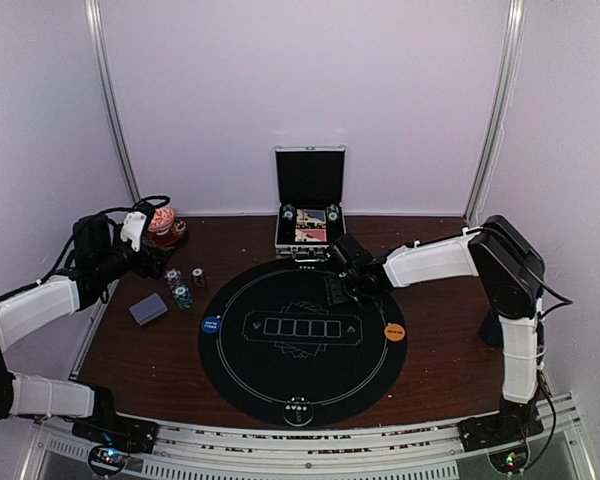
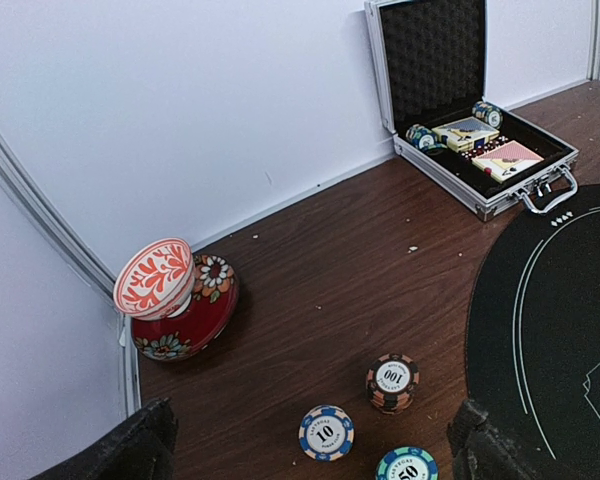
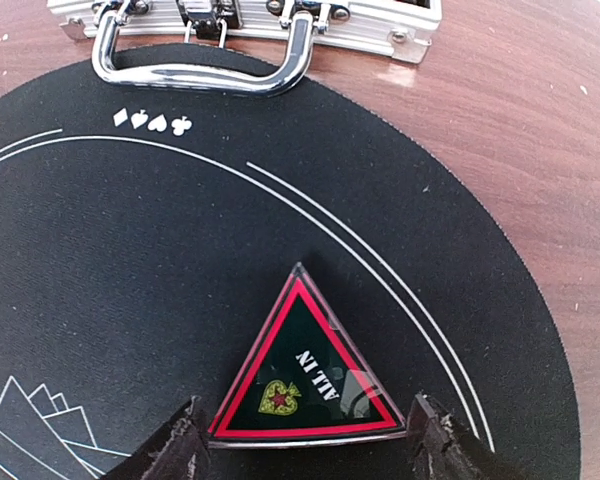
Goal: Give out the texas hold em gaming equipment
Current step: Move the all-in button to the poker table mat.
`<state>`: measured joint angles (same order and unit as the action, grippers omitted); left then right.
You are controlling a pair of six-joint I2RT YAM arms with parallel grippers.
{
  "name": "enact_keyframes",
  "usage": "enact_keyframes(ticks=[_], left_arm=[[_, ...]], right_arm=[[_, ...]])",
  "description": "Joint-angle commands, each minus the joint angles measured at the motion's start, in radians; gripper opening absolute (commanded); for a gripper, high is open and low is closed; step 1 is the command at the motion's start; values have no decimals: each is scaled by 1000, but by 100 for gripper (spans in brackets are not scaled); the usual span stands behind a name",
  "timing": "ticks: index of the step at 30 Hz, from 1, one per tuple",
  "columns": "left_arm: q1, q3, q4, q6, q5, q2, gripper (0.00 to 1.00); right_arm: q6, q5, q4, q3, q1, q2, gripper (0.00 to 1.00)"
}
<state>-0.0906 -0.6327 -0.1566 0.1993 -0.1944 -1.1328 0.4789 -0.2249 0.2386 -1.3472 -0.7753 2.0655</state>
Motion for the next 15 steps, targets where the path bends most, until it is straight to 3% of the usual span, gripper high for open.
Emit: enact_keyframes(ticks=[1,9,15], left_arm=[[5,-10,-35,-5,-7,-4,98],[5,-11,-34,-5,-7,-4,98],[5,-12,-33,-5,-7,-2,98]], right_arm=[[40,-71,17,23,-26,-53,71],[14,-200,90,9,-95,-93,79],[53,-161,55,56,-132,-105,80]])
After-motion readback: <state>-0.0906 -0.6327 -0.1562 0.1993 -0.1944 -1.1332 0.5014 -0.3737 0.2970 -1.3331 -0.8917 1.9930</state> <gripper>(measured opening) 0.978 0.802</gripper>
